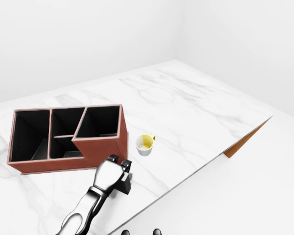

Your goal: Pick up the book and place it in the right compartment of the caddy.

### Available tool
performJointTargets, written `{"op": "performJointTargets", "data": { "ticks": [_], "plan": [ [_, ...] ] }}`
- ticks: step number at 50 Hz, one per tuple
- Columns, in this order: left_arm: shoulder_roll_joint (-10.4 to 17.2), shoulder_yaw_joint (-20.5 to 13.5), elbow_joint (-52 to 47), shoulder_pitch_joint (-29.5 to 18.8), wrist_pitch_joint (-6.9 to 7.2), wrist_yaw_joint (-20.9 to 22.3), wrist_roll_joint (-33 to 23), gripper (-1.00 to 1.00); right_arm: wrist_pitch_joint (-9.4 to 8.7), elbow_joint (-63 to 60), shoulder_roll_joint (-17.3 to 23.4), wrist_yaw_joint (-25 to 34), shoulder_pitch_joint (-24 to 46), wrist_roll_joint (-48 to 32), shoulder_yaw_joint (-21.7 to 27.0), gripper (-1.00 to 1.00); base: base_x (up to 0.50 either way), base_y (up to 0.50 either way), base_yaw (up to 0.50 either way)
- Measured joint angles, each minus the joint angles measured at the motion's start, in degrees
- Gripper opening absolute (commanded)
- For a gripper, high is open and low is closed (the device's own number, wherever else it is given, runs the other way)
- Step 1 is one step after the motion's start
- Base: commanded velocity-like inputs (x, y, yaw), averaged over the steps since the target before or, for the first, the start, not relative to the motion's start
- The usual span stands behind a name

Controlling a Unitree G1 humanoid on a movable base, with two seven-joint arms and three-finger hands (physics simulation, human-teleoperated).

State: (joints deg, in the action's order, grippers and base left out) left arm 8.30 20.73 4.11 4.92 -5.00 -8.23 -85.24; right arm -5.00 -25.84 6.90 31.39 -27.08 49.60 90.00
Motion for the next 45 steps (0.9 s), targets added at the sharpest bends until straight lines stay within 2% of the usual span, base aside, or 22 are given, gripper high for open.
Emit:
{"op": "performJointTargets", "data": {
  "ticks": [14, 27, 45],
  "plan": [
    [2.05, 0.52, -5.31, 5.08, 0.0, -2.14, -1.65, -1.0, 0.0, -0.01, -0.05, 0.02, 0.06, -0.28, 0.0, 1.0, 0.0, 0.0, 0.0],
    [3.09, 1.73, -12.04, 9.05, 0.0, 0.07, -1.64, -1.0, 0.0, -0.01, -0.15, 0.08, 0.19, -0.78, 0.0, 1.0, 0.0, 0.0, 0.0],
    [3.31, 5.07, -20.61, 11.37, 0.0, 3.3, -0.23, -1.0, 0.0, 0.18, -0.36, 0.41, 0.39, -1.82, 0.0, 1.0, 0.0, 0.0, 0.0]
  ]
}}
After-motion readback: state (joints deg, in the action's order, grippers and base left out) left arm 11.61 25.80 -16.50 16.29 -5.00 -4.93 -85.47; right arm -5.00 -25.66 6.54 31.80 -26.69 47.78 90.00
